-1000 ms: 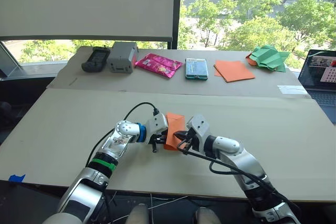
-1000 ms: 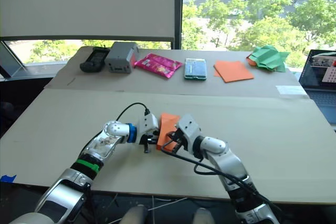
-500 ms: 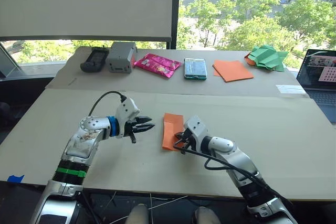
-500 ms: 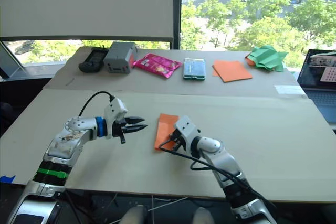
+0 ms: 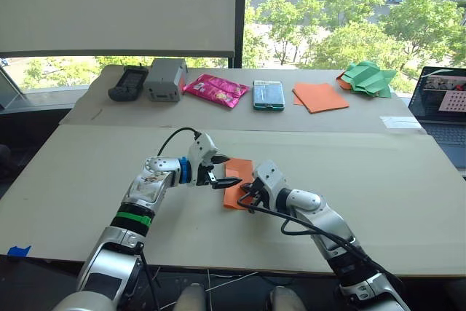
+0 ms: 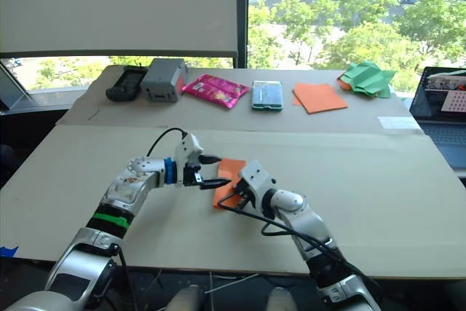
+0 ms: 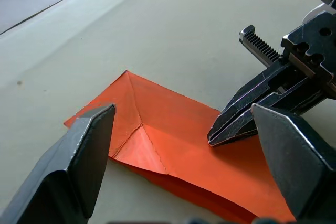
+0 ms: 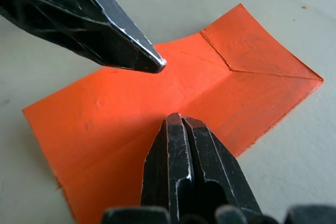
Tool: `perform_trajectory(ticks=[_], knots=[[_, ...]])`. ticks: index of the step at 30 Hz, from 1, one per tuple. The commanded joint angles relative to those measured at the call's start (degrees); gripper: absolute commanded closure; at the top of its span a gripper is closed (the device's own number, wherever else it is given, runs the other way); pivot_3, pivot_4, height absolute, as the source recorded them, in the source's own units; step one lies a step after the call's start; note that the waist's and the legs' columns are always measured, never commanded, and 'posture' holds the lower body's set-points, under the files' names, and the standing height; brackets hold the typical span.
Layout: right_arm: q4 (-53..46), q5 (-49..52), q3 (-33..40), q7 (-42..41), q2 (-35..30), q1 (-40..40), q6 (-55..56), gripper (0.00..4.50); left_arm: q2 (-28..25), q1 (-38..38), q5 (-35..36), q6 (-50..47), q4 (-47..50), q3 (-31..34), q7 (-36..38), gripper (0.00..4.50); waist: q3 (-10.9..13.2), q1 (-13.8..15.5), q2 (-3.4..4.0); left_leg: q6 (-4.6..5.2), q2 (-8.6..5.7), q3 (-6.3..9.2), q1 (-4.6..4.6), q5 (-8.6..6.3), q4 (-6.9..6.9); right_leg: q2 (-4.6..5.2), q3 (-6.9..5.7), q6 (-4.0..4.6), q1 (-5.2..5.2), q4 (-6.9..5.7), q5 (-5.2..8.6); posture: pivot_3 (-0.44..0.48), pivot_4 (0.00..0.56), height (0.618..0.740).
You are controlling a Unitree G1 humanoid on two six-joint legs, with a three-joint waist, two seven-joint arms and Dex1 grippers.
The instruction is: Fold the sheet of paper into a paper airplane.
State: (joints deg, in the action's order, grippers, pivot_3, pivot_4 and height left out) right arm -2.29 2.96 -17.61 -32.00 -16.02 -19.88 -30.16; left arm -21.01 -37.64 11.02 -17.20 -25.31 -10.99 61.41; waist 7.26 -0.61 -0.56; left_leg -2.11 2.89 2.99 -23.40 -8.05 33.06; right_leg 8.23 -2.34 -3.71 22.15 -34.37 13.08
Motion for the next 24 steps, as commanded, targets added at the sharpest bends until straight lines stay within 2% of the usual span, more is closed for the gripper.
perform_trajectory(ticks=[1, 10, 18, 20, 24], knots=[[-0.77, -0.97, -0.11, 1.12, -0.11, 1.16, -1.49, 4.50, 0.44, -1.48, -1.10, 3.05, -1.63, -0.91, 1.67, 1.54, 0.00, 0.00, 0.00, 0.00, 0.00, 0.00, 0.01, 0.00, 0.00, 0.00, 0.00, 0.00, 0.00, 0.00, 0.00, 0.000, 0.150, 0.702], [-2.83, -0.67, 0.30, 2.61, -0.54, 2.51, -2.76, 4.50, 1.93, -3.08, -6.33, 8.70, -10.29, -3.43, 1.10, 4.48, 0.00, 0.40, 0.00, 0.00, 0.00, -0.01, -0.01, 0.00, 0.01, 0.00, 0.00, -0.01, 0.01, 0.02, 0.01, 0.000, 0.150, 0.702], [-5.04, 0.82, 3.38, 3.31, -0.16, 0.22, -2.29, 4.50, 2.78, -3.02, -10.25, 13.51, -18.06, -5.63, 1.31, 4.48, -0.01, 0.91, -0.01, -0.01, 0.00, -0.01, 0.01, 0.00, 0.01, 0.00, 0.00, -0.02, 0.00, 0.03, 0.02, 0.000, 0.150, 0.702], [-2.38, 1.21, 5.59, 4.33, 0.40, -3.01, -1.38, 4.50, 2.75, -2.56, -10.65, 14.10, -18.34, -5.99, 1.48, 4.48, 0.00, 0.93, -0.01, -0.01, 0.00, -0.01, 0.00, 0.00, 0.01, 0.00, 0.00, -0.03, 0.01, 0.03, 0.01, 0.000, 0.150, 0.702], [3.13, -0.85, 4.10, 2.76, -1.29, -6.32, 0.37, 4.50, 2.68, -1.90, -11.18, 14.46, -17.85, -6.15, 1.63, 4.48, -0.02, 0.91, -0.02, -0.01, 0.00, -0.01, 0.04, -0.01, 0.02, 0.00, -0.01, -0.03, 0.01, -0.01, 0.00, 0.000, 0.150, 0.702]])
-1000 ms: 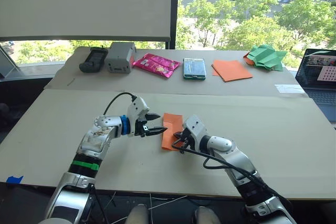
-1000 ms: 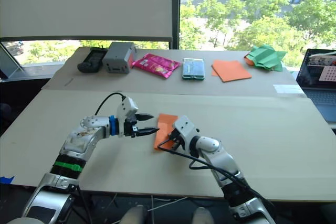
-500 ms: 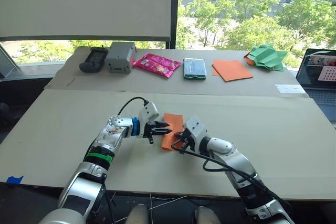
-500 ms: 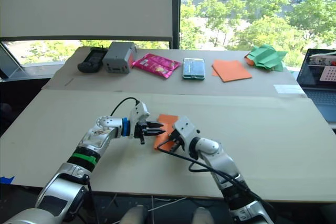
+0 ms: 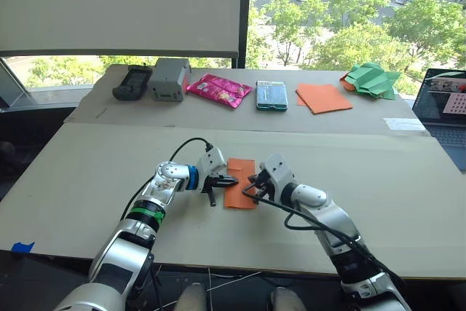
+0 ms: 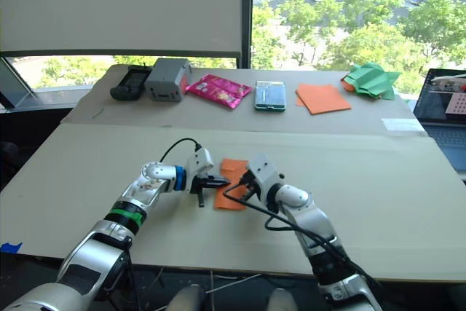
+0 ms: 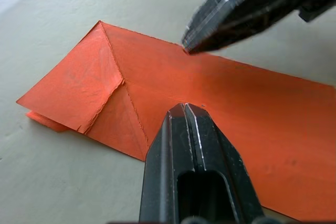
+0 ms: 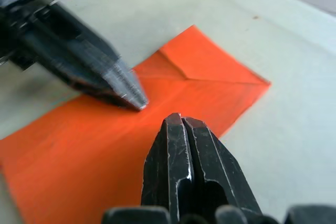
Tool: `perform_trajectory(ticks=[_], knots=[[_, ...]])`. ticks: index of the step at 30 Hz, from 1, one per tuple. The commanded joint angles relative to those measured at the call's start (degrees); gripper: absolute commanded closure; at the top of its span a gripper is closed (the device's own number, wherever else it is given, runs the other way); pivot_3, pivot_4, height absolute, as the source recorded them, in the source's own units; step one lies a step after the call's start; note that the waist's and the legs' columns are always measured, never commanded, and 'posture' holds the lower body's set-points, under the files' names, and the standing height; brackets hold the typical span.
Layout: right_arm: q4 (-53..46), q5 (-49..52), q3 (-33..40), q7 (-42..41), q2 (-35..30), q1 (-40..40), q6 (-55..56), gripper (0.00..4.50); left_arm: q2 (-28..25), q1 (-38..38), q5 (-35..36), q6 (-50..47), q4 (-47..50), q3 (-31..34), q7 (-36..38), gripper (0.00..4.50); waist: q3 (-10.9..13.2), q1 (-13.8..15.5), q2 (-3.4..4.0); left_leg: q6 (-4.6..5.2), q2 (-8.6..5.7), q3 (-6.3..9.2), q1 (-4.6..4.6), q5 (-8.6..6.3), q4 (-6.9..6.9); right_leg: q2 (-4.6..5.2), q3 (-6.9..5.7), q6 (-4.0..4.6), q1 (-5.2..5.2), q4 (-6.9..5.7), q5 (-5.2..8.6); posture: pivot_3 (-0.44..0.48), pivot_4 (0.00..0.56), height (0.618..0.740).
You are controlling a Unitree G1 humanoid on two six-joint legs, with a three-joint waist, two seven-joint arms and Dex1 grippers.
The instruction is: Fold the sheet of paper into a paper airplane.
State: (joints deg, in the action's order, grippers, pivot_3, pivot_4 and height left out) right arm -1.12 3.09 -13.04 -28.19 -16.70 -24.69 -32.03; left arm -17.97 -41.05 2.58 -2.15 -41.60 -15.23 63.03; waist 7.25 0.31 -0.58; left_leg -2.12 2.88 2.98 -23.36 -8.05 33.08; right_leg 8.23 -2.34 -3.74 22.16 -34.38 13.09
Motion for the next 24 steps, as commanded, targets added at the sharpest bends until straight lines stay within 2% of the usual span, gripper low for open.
perform_trajectory(ticks=[1, 9, 24], knots=[[3.06, -1.08, -0.82, -1.66, -0.77, -2.05, 2.45, 4.50, -0.41, 1.73, -2.80, -0.64, -1.23, -1.90, 0.06, 4.48, -0.02, -0.02, -0.01, 0.00, 0.00, 0.00, 0.03, 0.00, -0.01, 0.00, 0.00, 0.01, -0.01, 0.00, 0.01, 0.000, 0.150, 0.702], [8.37, -2.73, -2.54, -3.10, -0.20, -2.80, 3.43, 4.50, -1.13, 3.23, -3.03, -1.31, 1.44, -1.83, 0.00, 4.48, -0.04, -0.14, 0.00, 0.03, 0.00, -0.01, 0.07, 0.02, -0.01, 0.00, 0.02, -0.04, -0.03, -0.14, 0.08, 0.000, 0.150, 0.702], [25.16, -4.78, -1.51, 0.08, 2.88, -10.82, 6.85, 4.50, -2.13, 5.27, -2.79, -3.53, 5.70, -1.85, -0.23, 4.48, -0.17, -1.02, 0.03, 0.02, 0.00, 0.04, 0.22, 0.01, -0.01, 0.00, 0.02, 0.08, -0.03, -0.55, 0.25, 0.000, 0.150, 0.702]])
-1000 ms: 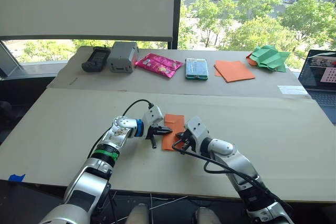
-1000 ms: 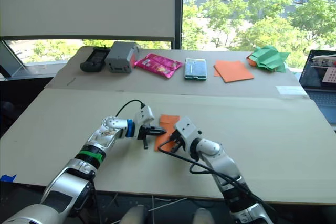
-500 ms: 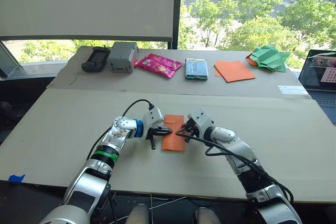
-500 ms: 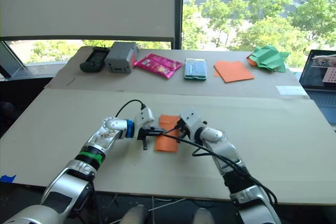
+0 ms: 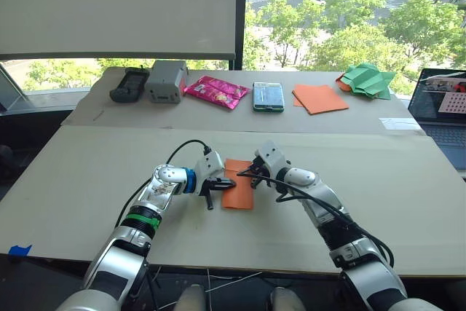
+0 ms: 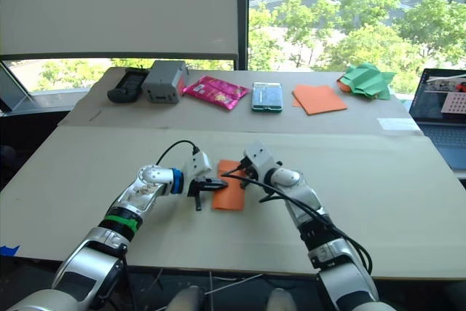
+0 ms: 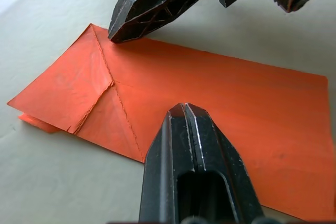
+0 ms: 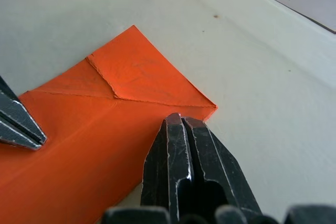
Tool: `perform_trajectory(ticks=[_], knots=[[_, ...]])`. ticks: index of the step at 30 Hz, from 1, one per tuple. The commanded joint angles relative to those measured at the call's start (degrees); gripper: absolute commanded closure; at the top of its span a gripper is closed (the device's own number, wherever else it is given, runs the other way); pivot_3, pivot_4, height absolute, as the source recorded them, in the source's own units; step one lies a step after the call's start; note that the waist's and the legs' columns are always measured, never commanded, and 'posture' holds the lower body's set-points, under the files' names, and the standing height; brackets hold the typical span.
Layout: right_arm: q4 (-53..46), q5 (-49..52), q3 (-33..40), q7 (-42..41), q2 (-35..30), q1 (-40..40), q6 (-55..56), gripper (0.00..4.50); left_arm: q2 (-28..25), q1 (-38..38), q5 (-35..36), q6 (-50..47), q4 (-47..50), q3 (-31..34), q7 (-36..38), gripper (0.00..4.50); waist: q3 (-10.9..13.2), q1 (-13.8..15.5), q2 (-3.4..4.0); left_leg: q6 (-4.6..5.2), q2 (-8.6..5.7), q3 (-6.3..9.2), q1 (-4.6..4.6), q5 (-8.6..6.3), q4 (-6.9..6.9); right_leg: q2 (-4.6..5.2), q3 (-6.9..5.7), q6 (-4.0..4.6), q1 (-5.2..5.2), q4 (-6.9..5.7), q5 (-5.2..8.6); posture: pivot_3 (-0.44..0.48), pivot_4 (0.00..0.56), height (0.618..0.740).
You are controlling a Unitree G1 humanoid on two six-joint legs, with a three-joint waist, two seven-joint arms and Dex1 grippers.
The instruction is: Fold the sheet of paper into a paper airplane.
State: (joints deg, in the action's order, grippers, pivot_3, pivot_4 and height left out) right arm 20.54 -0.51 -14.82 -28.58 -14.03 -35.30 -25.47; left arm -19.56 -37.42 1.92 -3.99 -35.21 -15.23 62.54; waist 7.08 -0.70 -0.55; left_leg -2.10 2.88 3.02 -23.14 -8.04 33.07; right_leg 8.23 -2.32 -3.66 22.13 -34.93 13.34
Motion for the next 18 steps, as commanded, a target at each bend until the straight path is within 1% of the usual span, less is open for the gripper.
perform_trajectory(ticks=[1, 10, 14, 18], knots=[[4.41, -1.29, 0.20, 0.50, 0.48, -0.67, 0.70, 4.50, -0.57, 1.72, -2.11, -1.76, -0.55, -1.84, 0.26, 4.48, -0.01, -0.03, 0.00, 0.00, 0.00, 0.00, 0.00, 0.00, 0.00, 0.00, 0.00, 0.00, 0.00, -0.01, 0.01, 0.000, 0.150, 0.702], [8.56, -1.87, 0.47, 0.36, 1.60, -2.36, 2.77, 4.50, -0.68, 1.99, -2.21, -2.01, -0.20, -1.76, -0.01, 4.48, -0.04, -0.12, 0.01, 0.00, 0.00, 0.02, 0.04, 0.00, 0.00, 0.00, 0.00, 0.01, -0.01, -0.05, 0.03, 0.000, 0.150, 0.702], [6.38, -1.74, 0.00, -0.72, 1.20, -0.34, 2.32, 4.50, -0.63, 2.03, -2.16, -2.20, -0.33, -1.72, -0.10, 4.48, -0.05, -0.11, 0.02, 0.00, 0.00, 0.02, 0.04, 0.00, 0.00, 0.00, 0.00, 0.02, -0.01, -0.05, 0.03, 0.000, 0.150, 0.702], [0.83, -1.51, -1.09, -2.80, 0.31, 3.16, 0.13, 4.50, -0.65, 2.15, -2.15, -2.34, -0.14, -1.75, -0.16, 4.48, -0.11, -0.02, 0.03, 0.00, 0.00, 0.02, 0.02, 0.00, -0.01, 0.00, 0.00, -0.02, -0.01, -0.04, 0.09, 0.000, 0.150, 0.702]])
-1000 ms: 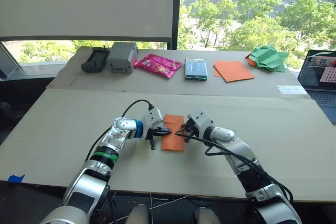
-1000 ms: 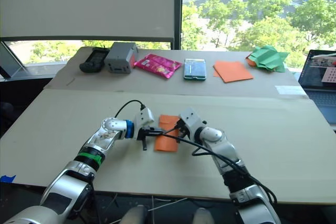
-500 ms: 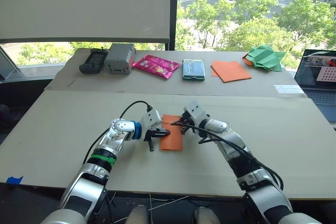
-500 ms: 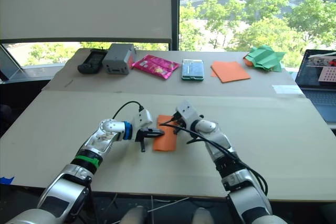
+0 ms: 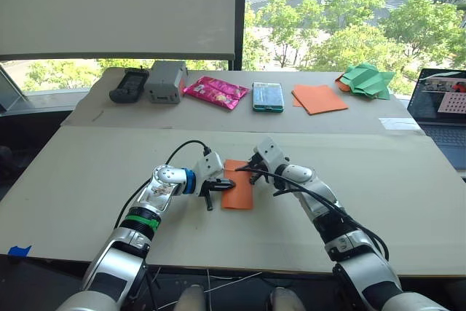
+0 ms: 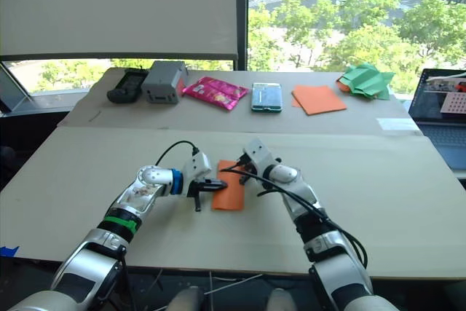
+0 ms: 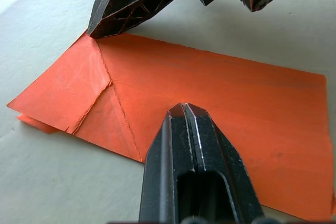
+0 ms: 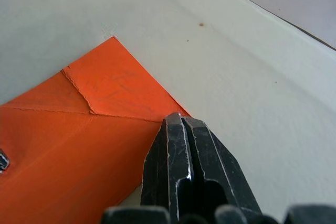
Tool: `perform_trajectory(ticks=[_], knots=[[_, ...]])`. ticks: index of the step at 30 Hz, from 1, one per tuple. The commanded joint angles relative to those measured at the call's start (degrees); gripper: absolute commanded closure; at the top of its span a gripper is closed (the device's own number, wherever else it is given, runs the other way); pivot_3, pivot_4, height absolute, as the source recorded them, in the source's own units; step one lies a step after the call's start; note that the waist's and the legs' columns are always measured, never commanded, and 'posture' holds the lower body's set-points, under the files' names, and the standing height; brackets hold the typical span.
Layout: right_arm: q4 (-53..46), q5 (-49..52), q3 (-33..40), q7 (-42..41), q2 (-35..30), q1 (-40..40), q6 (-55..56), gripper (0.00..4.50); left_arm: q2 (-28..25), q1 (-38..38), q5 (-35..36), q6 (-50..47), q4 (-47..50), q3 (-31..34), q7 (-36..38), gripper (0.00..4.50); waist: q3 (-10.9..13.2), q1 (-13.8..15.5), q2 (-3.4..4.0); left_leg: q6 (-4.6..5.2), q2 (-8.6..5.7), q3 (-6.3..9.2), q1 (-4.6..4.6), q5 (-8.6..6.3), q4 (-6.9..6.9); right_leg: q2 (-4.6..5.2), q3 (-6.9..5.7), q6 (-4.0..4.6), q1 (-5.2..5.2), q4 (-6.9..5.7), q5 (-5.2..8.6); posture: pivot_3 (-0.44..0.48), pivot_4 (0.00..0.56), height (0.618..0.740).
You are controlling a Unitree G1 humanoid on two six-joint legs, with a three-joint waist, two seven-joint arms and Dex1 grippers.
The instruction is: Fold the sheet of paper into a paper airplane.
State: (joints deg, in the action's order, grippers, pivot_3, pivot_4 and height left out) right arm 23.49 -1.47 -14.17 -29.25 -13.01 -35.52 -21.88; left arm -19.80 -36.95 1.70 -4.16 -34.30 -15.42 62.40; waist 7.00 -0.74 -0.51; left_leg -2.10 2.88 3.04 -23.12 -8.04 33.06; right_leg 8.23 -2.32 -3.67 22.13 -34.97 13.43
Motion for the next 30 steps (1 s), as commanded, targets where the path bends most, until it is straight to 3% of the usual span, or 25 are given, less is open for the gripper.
perform_trajectory(ticks=[1, 10, 30], knots=[[-3.42, -0.60, -2.02, -2.56, -0.94, 4.17, -4.23, 4.50, -0.41, 1.72, -1.95, -2.14, -1.04, -1.60, -0.06, 4.48, -0.07, 0.00, 0.02, 0.00, 0.00, 0.00, 0.00, 0.00, 0.00, 0.00, 0.00, -0.03, -0.01, -0.01, 0.05, 0.000, 0.150, 0.702], [-15.12, -0.61, -4.65, -4.74, -2.91, 12.15, -12.78, 4.50, -0.17, 1.77, -2.04, -1.85, -1.21, -1.86, -0.11, 4.48, -0.44, 0.02, -0.06, -0.02, 0.01, 0.00, 0.02, -0.02, -0.01, 0.00, 0.00, 0.02, -0.01, 0.00, 0.15, 0.000, 0.150, 0.702], [-30.47, -0.86, -10.98, -6.86, -7.99, 19.51, -20.87, 4.50, -0.19, 0.96, -2.27, -1.46, -2.31, -2.36, 0.39, 4.48, -0.62, 0.08, -0.29, -0.43, 0.02, -0.01, 0.01, -0.27, -0.01, 0.04, -0.02, 0.06, 0.00, 0.03, 0.28, 0.000, 0.150, 0.702]])
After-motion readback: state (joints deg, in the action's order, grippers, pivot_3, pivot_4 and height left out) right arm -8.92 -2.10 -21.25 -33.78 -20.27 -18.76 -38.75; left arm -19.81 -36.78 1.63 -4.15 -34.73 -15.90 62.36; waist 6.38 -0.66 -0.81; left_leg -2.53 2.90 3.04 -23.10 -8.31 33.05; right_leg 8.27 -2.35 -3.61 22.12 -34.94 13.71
